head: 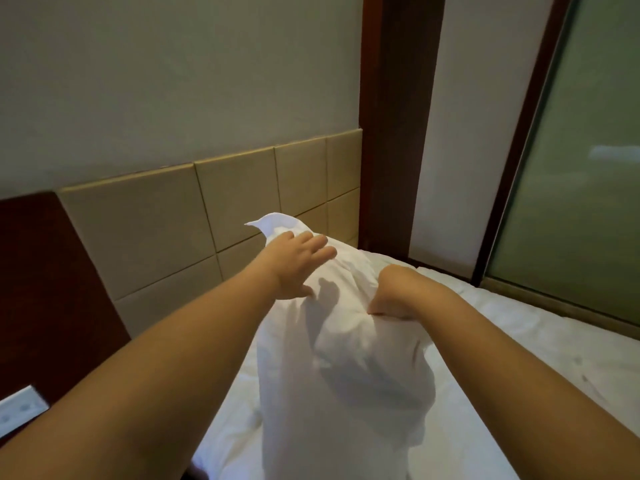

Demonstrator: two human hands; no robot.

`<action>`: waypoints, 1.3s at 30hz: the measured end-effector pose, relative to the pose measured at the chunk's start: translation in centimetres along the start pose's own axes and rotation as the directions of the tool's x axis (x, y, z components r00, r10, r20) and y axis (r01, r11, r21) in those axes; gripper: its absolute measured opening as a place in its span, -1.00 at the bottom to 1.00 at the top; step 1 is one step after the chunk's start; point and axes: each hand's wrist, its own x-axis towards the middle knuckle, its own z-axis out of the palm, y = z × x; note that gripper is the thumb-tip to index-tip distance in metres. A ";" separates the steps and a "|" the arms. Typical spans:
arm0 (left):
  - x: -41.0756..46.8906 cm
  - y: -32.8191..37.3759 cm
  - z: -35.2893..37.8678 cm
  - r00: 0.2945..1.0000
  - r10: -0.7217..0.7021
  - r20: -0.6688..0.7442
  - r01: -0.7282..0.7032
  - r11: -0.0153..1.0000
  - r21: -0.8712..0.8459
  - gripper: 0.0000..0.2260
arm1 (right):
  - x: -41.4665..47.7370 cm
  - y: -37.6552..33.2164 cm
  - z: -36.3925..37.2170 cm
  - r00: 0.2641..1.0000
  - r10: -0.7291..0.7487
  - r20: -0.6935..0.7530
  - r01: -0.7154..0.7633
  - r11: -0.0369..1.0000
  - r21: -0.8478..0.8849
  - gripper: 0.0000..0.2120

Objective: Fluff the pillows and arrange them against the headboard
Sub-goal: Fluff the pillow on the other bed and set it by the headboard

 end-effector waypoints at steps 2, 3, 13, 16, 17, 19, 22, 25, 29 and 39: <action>1.4 -0.5 0.6 0.978 -0.190 0.086 0.185 0.981 0.057 -0.37 | 0.4 0.0 0.2 0.999 -0.021 -0.024 0.020 1.000 -0.021 -0.64; 2.2 -0.6 0.9 0.955 -0.270 0.122 0.263 0.962 0.073 -0.37 | 0.5 0.0 0.3 0.998 -0.033 -0.046 0.033 0.999 -0.009 -0.62; 7.3 -3.2 8.2 0.879 -0.015 0.477 0.015 1.000 0.004 0.02 | 4.8 -3.0 3.3 0.980 -0.197 0.033 0.199 0.975 -0.098 -0.25; 8.2 -3.9 13.1 0.869 0.095 0.485 -0.047 0.993 -0.110 -0.16 | 8.4 -4.2 5.1 0.990 -0.113 0.088 0.126 0.979 -0.163 -0.37; 8.6 -4.2 14.7 0.854 0.134 0.503 -0.070 0.987 -0.144 -0.21 | 9.6 -4.7 5.8 0.992 -0.085 0.098 0.101 0.978 -0.182 -0.40; 9.2 -5.2 17.5 0.795 0.200 0.573 -0.105 0.975 -0.195 -0.32 | 12.4 -6.2 7.1 0.994 -0.059 0.096 0.079 0.973 -0.215 -0.46; 9.1 -7.1 21.5 0.809 0.220 0.545 -0.030 0.941 -0.336 -0.49 | 16.2 -8.1 9.0 0.996 -0.092 0.022 0.094 0.967 -0.236 -0.58; 8.8 -10.1 23.9 0.894 0.168 0.415 0.048 0.885 -0.462 -0.60 | 19.2 -9.3 8.8 0.990 -0.133 -0.049 0.113 0.951 -0.288 -0.75; 10.2 -14.2 23.0 0.955 0.151 0.257 0.036 0.798 -0.601 -0.73 | 20.7 -10.0 4.5 0.978 -0.196 -0.071 0.155 0.910 -0.386 -0.79; 14.1 -21.8 13.1 0.999 -0.029 0.014 0.030 0.705 -0.709 -0.90 | 22.0 -9.9 -9.6 0.930 -0.318 -0.184 0.130 0.753 -0.645 -0.76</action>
